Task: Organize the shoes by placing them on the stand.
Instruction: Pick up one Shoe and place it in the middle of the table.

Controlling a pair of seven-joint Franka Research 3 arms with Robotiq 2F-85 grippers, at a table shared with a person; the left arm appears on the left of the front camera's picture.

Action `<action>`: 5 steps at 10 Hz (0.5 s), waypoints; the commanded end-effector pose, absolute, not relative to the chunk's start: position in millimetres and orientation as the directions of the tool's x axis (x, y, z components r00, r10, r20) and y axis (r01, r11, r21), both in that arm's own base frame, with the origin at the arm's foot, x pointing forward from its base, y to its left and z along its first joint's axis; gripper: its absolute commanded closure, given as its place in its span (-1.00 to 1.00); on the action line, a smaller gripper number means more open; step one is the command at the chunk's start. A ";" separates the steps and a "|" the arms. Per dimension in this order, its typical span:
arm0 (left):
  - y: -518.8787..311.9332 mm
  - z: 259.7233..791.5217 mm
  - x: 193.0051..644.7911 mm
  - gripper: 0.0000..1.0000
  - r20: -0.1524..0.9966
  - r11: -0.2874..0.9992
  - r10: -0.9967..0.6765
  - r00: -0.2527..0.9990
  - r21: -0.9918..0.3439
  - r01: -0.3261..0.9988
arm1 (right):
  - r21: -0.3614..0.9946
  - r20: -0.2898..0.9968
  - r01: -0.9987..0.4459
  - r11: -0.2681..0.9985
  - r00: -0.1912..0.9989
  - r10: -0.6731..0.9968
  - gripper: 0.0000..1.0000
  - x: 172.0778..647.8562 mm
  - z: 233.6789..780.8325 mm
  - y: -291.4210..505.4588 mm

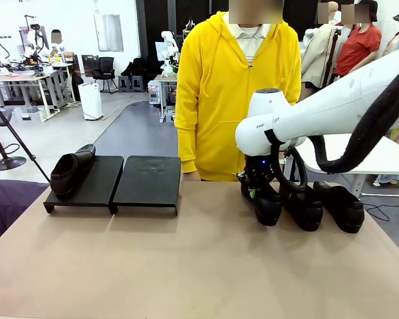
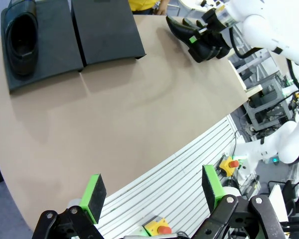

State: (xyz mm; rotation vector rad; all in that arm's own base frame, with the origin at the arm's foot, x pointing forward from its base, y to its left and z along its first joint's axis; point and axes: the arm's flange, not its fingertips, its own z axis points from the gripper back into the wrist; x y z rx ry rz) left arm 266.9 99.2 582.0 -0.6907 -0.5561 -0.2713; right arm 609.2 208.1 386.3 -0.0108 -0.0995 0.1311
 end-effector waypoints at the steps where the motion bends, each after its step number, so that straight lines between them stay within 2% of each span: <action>1: 99.3 583.6 266.6 -1.00 0.572 0.736 -0.046 0.819 -0.535 0.415 | 0.014 0.067 -0.095 0.995 0.993 0.094 1.00 552.4 421.7 199.0; 3: 99.3 583.6 266.6 -1.00 0.572 0.736 -0.046 0.819 -0.535 0.415 | 0.001 -0.084 -0.126 0.992 0.989 0.126 1.00 459.1 461.6 205.2; 5: 99.3 583.6 266.6 -1.00 0.572 0.736 -0.046 0.819 -0.535 0.415 | 0.033 -0.088 -0.045 0.998 0.995 0.048 1.00 381.2 490.8 207.7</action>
